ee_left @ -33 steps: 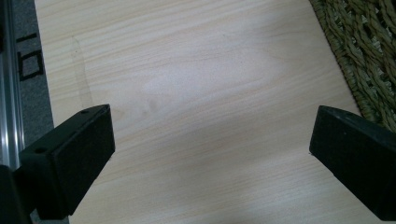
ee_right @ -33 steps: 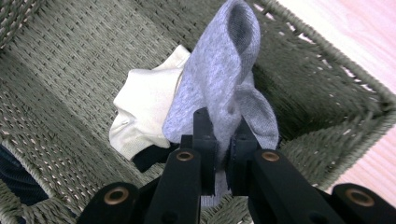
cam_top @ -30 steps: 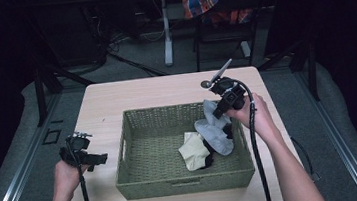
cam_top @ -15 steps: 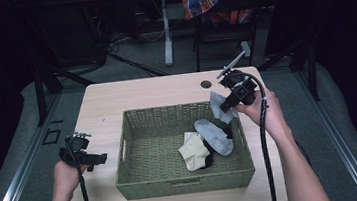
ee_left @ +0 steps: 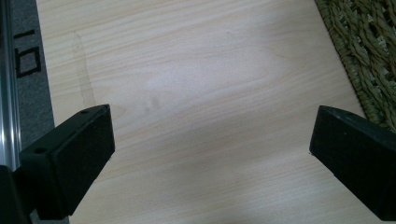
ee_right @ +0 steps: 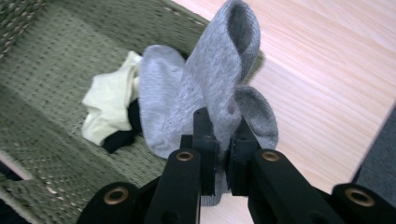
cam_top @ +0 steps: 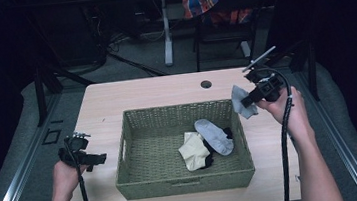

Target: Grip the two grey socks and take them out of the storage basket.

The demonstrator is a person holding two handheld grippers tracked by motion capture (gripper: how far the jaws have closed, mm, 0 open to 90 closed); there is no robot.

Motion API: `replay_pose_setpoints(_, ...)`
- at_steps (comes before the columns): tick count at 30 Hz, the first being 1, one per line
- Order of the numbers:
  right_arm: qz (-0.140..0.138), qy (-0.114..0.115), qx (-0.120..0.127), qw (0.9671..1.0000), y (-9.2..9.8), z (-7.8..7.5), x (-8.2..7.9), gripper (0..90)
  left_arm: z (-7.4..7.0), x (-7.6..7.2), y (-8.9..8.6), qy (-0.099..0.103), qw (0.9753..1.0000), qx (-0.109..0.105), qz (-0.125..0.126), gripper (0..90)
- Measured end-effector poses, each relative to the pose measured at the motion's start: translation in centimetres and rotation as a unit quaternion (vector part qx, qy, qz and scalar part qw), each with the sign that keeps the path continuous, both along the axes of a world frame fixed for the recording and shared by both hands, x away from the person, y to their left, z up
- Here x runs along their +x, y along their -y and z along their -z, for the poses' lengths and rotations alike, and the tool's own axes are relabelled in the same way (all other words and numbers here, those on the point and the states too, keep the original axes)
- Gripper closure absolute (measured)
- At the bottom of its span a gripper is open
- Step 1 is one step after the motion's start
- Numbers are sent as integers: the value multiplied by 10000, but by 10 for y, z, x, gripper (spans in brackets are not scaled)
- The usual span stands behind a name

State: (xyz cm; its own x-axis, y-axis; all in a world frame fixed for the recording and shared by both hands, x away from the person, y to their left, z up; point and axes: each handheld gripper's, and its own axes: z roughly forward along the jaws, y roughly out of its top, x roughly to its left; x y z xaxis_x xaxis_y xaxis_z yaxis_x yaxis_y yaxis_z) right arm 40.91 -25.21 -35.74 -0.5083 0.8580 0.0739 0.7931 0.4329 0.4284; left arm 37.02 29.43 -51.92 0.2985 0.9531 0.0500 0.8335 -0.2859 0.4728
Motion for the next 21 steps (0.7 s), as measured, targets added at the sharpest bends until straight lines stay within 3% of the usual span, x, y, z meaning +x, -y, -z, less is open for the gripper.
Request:
replay_pose_setpoints(8, 381, -180, -13, 9991, 35, 9, 1, 850, 0, 0, 0, 33, 10000, 17, -3, 2)
replay_pose_setpoints(21, 773, -553, -156, 9954, 55, 43, 11, 850, -2, -1, 1, 80, 10000, 19, 2, 2)
